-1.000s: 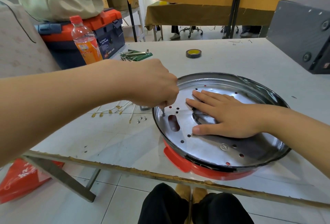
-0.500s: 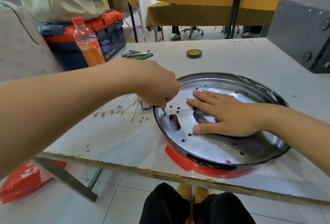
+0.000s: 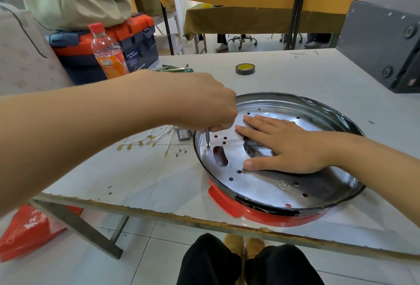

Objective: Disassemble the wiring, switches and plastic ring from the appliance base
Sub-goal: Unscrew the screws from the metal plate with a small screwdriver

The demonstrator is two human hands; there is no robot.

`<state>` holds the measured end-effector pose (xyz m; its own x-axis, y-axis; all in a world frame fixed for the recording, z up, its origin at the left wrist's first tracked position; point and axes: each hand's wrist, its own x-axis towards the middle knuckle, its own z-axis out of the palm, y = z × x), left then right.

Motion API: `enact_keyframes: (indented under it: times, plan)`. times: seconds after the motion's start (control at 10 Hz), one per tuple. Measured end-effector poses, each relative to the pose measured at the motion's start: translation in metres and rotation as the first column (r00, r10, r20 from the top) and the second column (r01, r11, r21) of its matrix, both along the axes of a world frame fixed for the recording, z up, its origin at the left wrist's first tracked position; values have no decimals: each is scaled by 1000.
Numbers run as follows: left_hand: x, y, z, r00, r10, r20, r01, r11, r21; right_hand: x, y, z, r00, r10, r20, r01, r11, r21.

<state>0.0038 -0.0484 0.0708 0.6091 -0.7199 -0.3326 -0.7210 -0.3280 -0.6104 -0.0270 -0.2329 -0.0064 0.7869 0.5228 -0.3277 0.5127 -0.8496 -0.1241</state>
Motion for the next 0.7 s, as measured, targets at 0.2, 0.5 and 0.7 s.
enact_keyframes:
  times: [0.2, 0.5, 0.7]
  plan:
    - [2, -6, 4, 986, 114, -118, -113, 994, 10, 1, 0, -1, 1000, 3, 5, -3, 1000, 1]
    - [7, -4, 9, 910, 274, -311, -312, 947, -80, 0, 0, 0, 1000, -2, 5, 2, 1000, 0]
    - [12, -4, 10, 860, 361, -361, -402, 915, -44, 0, 0, 0, 1000, 0, 5, 0, 1000, 4]
